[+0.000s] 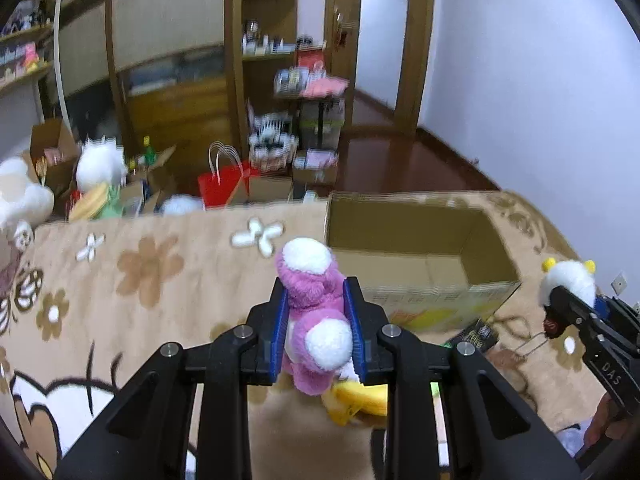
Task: Organize soft objects
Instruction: 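Lift and carry the pink bear and white fluffy toy over the cardboard box with both tools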
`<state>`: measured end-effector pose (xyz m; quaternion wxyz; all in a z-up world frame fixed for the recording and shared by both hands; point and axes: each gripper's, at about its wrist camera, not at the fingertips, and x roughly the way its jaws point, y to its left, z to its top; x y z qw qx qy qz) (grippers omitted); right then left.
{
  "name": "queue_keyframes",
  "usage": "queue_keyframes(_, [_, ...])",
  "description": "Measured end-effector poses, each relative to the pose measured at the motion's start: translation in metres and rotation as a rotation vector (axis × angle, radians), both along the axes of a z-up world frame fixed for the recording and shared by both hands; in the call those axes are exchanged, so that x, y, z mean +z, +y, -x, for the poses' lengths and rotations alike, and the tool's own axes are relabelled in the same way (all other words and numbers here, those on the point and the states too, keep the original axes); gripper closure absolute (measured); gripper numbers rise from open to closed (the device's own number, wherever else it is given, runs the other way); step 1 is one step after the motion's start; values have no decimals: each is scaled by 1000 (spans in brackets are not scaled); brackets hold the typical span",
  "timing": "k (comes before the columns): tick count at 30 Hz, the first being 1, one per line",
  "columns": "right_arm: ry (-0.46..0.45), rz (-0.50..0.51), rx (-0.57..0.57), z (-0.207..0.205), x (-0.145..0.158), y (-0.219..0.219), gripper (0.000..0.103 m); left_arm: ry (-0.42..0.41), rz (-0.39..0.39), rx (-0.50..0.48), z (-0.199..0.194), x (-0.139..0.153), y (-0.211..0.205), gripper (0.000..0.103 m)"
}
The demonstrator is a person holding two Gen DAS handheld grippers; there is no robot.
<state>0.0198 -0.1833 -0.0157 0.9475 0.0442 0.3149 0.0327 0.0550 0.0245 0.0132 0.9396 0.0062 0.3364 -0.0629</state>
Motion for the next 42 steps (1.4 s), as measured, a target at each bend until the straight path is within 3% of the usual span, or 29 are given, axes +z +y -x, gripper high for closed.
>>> queue_keyframes(7, [-86,4,16,-4,34,0,71,-142,-5,-8,6,44,-5,78])
queue_keyframes(13, [-145,31,48,-18,55,4,71,-210,15,-29,-6,64,-10,78])
queue_keyframes(16, [-165,75,37,-30,61,7,71,-246,-18,-29,-16,65,-16,78])
queue_keyframes(26, [-198,104,79,-69,66,14,71,-208,7,-51,-58,53,-34,78])
queue_keyframes(33, [-119,99,88,-95,34,14,71,-151,22,-103,-80,23,-53,77])
queue_keyframes(42, [-9,65,91,-116,-10,3,71,-3,-2,-104,-104,-30,-65,77])
